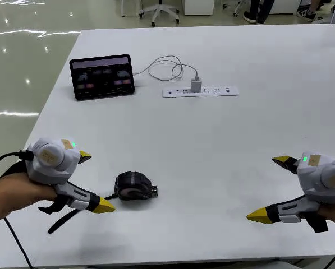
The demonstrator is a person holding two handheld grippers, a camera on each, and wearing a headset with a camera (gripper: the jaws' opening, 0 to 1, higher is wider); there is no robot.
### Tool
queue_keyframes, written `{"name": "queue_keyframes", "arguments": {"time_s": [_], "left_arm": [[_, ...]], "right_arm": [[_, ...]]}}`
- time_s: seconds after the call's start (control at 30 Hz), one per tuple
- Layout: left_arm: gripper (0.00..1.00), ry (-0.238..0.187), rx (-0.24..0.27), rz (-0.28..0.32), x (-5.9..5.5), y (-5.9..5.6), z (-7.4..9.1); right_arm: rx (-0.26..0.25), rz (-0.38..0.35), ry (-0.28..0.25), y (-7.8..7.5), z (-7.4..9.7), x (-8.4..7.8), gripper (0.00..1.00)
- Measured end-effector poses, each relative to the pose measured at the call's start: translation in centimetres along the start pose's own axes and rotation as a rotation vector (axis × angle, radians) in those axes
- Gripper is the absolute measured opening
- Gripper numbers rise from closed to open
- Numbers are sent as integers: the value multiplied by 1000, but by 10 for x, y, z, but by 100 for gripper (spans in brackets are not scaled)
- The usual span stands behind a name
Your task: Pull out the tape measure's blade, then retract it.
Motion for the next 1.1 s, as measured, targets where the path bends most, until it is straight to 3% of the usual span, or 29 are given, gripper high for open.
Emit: {"name": "queue_keyframes", "arguments": {"time_s": [0.23,0.33,0.4,0.47,0.67,0.77,0.97,1.1], "left_arm": [[89,54,-33,-58,6,2,-16],[88,76,-49,-81,9,1,-22],[87,97,-61,-105,11,0,-27],[87,115,-73,-125,10,3,-34],[80,148,-107,-165,19,1,-48],[72,180,-122,-203,21,0,-54],[64,182,-123,-219,29,0,-65],[56,205,-120,-237,30,0,-73]], "right_arm": [[61,49,7,-4,-20,15,100],[77,82,-3,-4,-30,21,100],[119,72,-16,-2,-38,25,100],[114,89,-39,-1,-43,29,100],[157,100,-12,6,-68,38,100],[172,105,-7,9,-79,43,100],[225,165,-34,20,-99,59,95],[259,200,-45,29,-111,73,91]]}}
Point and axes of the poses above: the centre of the closed fingertips' face, and the gripper's own axes: z roughly backward along the fingers, y roughly to its left, x roughly out of its top, the point moved 9 cm from there along z, roughly backward along the fingers, and after that the axes turned 6 degrees about y, right-handed, at the moved point
